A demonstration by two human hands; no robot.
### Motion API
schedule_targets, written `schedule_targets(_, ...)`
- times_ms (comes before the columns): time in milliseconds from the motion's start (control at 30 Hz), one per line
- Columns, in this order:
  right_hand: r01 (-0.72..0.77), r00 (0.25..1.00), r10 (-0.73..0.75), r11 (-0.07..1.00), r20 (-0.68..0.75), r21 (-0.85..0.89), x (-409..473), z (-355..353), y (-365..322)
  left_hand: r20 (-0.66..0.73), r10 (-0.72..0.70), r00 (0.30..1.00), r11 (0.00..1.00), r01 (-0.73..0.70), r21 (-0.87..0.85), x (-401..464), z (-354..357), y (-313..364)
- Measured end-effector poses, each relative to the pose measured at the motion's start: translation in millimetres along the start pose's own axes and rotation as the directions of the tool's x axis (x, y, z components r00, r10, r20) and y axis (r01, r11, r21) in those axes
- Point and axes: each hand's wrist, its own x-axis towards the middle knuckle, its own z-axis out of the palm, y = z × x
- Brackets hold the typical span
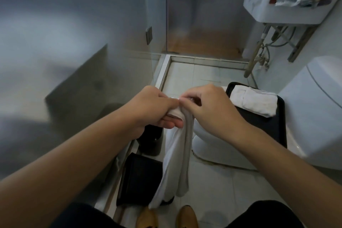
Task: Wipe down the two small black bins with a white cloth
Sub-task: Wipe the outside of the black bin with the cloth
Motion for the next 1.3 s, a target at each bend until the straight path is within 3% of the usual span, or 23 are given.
schedule_targets(133,0.023,0.987,-0.03,0.999,0.157,0.047,-7.2,-2.5,-6.2,0.015,-0.022,1.0,0.997,0.023,-0.069,-7.6,-1.2,1.3)
schedule_targets(233,0.031,0.978,-0.027,0.999,0.209,-0.018,-10.6,-0.2,-4.2,-0.02,0.008,1.0,1.0,-0.008,-0.014,-10.0,-0.3,4.1)
schedule_targets(300,0.089,0.988,-0.084,0.995,0.128,-0.04,-11.6,0.3,0.9,0.011,0.03,0.999,0.996,-0.031,0.085,-11.4,0.7,6.8)
schedule_targets(367,0.122,0.992,-0.121,0.992,0.045,-0.014,-10.2,-6.2,6.6,0.001,0.146,0.989,0.946,-0.14,0.293,-13.9,-5.8,6.5)
schedule_targets(433,0.091,0.996,-0.092,0.994,0.014,0.055,-9.2,-16.5,11.9,-0.109,0.335,0.936,0.815,-0.23,0.531,-13.1,-21.0,-2.8)
schedule_targets(500,0.041,0.999,-0.041,0.984,-0.002,0.172,-9.6,-25.2,12.6,-0.197,0.401,0.895,0.772,-0.215,0.598,-5.0,-37.1,-24.3)
schedule_targets(633,0.003,1.0,-0.003,0.958,0.0,0.285,-8.8,-32.4,6.9,-0.095,0.145,0.985,0.869,-0.081,0.488,17.5,-25.7,-78.3)
schedule_targets(700,-0.006,1.0,0.008,0.946,-0.003,0.323,-7.8,-36.0,5.7,-0.021,0.082,0.996,0.971,-0.075,0.226,28.5,-11.8,-90.2)
schedule_targets(767,-0.029,0.999,0.037,0.927,-0.014,0.374,-7.5,-39.1,5.6,0.105,0.065,0.992,0.998,-0.067,0.014,40.2,-3.5,-95.1)
schedule_targets(900,-0.105,0.992,0.122,0.867,-0.004,0.487,-7.4,-45.4,11.5,0.303,0.101,0.947,0.994,-0.087,-0.062,53.7,8.7,-96.4)
schedule_targets(1000,-0.163,0.971,0.231,0.841,-0.069,0.517,-6.1,-50.8,25.2,0.161,0.154,0.975,0.985,-0.138,-0.106,51.7,18.9,-97.4)
schedule_targets(1067,-0.242,0.924,0.365,0.784,-0.11,0.572,-4.9,-54.8,37.0,0.059,0.165,0.984,0.963,-0.149,-0.223,43.5,21.1,-93.5)
schedule_targets(1233,-0.382,0.754,0.655,0.498,-0.048,0.778,1.3,-44.9,60.9,0.003,0.186,0.982,0.921,-0.174,-0.349,17.0,22.8,-74.0)
schedule_targets(1300,-0.387,0.752,0.653,0.324,0.091,0.863,1.2,-36.8,64.9,-0.043,0.178,0.983,0.909,-0.181,-0.376,10.7,25.2,-65.6)
